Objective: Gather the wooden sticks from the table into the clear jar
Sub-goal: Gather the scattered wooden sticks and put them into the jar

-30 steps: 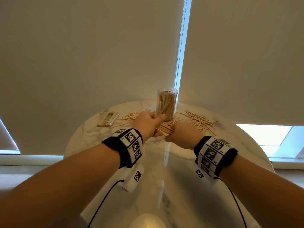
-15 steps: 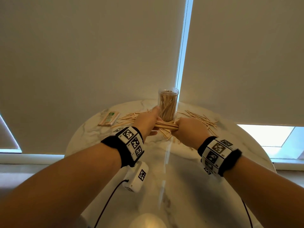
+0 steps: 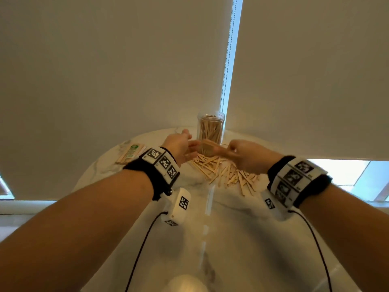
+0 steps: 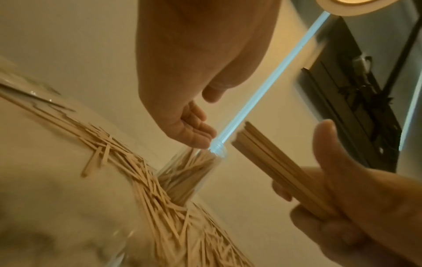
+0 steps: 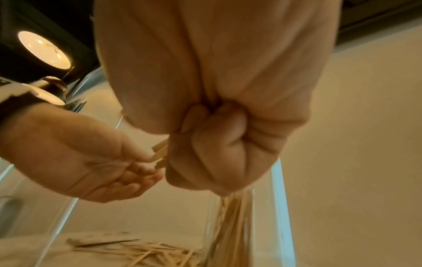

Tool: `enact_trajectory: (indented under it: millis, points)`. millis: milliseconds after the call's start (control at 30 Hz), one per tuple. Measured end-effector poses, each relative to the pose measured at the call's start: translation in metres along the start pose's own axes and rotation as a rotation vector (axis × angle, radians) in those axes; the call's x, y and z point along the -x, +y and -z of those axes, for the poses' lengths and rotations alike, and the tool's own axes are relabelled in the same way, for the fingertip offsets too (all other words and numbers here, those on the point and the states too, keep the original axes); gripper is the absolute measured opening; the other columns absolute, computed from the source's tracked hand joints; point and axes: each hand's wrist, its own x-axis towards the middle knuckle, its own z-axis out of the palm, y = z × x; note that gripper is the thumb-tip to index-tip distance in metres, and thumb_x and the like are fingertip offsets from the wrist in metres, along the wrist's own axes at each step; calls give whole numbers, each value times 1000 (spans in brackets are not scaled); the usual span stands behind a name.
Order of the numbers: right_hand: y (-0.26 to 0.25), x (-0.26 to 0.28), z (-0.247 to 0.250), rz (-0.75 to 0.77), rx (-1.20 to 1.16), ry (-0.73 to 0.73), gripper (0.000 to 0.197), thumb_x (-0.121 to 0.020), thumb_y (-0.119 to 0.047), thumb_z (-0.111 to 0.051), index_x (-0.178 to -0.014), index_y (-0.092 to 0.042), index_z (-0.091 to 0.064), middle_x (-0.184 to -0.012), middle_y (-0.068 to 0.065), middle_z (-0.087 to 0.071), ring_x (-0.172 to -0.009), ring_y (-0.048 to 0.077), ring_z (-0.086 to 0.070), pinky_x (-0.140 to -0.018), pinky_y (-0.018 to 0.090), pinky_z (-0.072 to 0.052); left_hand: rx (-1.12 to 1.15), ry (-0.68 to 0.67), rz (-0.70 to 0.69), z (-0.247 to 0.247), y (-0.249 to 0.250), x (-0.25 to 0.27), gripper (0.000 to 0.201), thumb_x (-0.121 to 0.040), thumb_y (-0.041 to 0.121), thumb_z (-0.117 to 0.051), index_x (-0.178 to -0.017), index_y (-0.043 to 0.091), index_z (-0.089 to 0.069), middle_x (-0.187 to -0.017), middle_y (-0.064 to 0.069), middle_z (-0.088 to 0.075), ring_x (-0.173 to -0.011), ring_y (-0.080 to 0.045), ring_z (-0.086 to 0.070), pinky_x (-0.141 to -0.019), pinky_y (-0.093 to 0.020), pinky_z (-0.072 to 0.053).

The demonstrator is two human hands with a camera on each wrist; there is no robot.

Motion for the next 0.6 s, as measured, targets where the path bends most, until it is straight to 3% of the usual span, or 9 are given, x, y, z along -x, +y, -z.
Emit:
enact_trajectory:
  millis: [67,100,167,233,300,433,533,600]
  points:
    - [7,-15,22,-35,-11,107,61,-98,-63,-25,-104,-11,-56,-78,-1,-54,-65,9,-50,-55,21,-34,-67,19,-22,2,8,-18,10,-101,8,-51,-109,7,-56,-93,-12,-65,-74,-19,-60,-68,-31,-54]
    - [12,-27,32,-56,4,172,60,-101,-60,-22,-107,-11,-56,-77,-2,-53,-63,9,-48,-53,21,-32,-168,9,-43,2,10,-30,15,-97,1,-55,-111,8,-55,-100,-15,-64,-79,-20,-61,-72,-33,-55]
    - [18,-59,52,-96,57,265,56,-104,-56,-23,-111,-13,-58,-75,-2,-53,-62,11,-48,-53,23,-32,-382,-40,-88,-3,14,-53,42,-90,2,-67,-126,11,-49,-116,-17,-60,-98,-24,-62,-85,-38,-58]
    - [19,-94,68,-103,173,307,54,-104,-53,-27,-113,-13,-61,-85,1,-60,-75,18,-52,-68,27,-38,-521,-83,-118,-11,20,-76,70,-81,13,-80,-138,15,-39,-122,-15,-56,-107,-26,-60,-90,-42,-57]
    - [17,-128,80,-89,364,297,56,-104,-53,-28,-114,-10,-63,-100,5,-63,-88,21,-52,-78,32,-40,-600,-83,-160,-20,26,-98,94,-72,24,-88,-145,19,-29,-126,-13,-53,-109,-27,-58,-93,-44,-55]
    - [4,-185,83,-41,745,143,60,-101,-58,-34,-101,-7,-66,-97,6,-62,-91,26,-57,-83,36,-49,-635,-76,-264,-37,31,-137,126,-66,36,-91,-157,17,-5,-148,-16,-43,-129,-33,-49,-105,-40,-45]
    - [-7,-220,70,-11,898,46,53,-97,-57,-48,-80,-8,-62,-76,1,-60,-85,23,-59,-74,32,-47,-637,-182,-298,-46,26,-157,127,-73,28,-87,-157,13,8,-147,-13,-47,-129,-28,-50,-103,-35,-41]
    - [-10,-240,57,4,912,-21,44,-98,-47,-53,-76,-9,-61,-70,-1,-58,-79,21,-57,-73,31,-44,-702,-198,-338,-45,18,-166,111,-78,20,-82,-157,14,-3,-142,-12,-51,-120,-26,-55,-94,-33,-46]
